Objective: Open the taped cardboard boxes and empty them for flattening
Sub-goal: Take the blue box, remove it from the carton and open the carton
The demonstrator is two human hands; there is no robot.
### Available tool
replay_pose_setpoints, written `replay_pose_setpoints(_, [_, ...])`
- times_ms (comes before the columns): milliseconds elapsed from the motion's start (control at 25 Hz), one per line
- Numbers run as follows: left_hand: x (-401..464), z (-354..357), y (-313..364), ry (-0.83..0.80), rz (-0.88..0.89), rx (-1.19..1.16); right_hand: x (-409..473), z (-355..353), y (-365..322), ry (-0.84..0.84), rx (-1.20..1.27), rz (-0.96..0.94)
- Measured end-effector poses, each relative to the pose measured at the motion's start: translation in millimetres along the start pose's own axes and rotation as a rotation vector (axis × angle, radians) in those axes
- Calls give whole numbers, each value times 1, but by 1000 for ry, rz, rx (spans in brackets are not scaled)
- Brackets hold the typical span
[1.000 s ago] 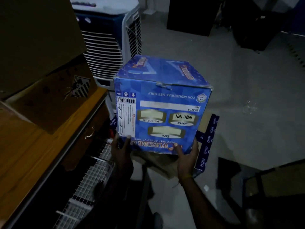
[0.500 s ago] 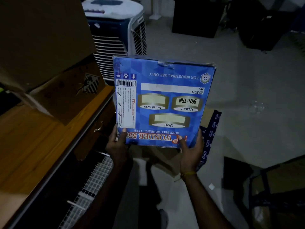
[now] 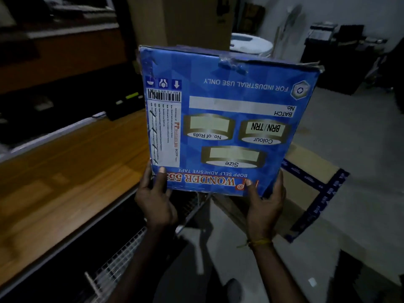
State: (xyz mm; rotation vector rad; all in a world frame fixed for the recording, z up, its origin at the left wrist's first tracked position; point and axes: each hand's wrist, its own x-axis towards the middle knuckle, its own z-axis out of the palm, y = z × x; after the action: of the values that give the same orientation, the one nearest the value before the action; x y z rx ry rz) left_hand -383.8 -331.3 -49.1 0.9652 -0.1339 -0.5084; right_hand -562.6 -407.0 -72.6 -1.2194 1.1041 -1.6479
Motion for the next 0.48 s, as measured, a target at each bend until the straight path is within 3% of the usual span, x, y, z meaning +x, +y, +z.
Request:
replay_pose_setpoints(240, [-35,-109,92,210,167,-38,-94,52,-37,-309,187,37])
replay_pose_setpoints(480, [-50,-204,133,438,273,-87,-168,105,-41,-588,204,80])
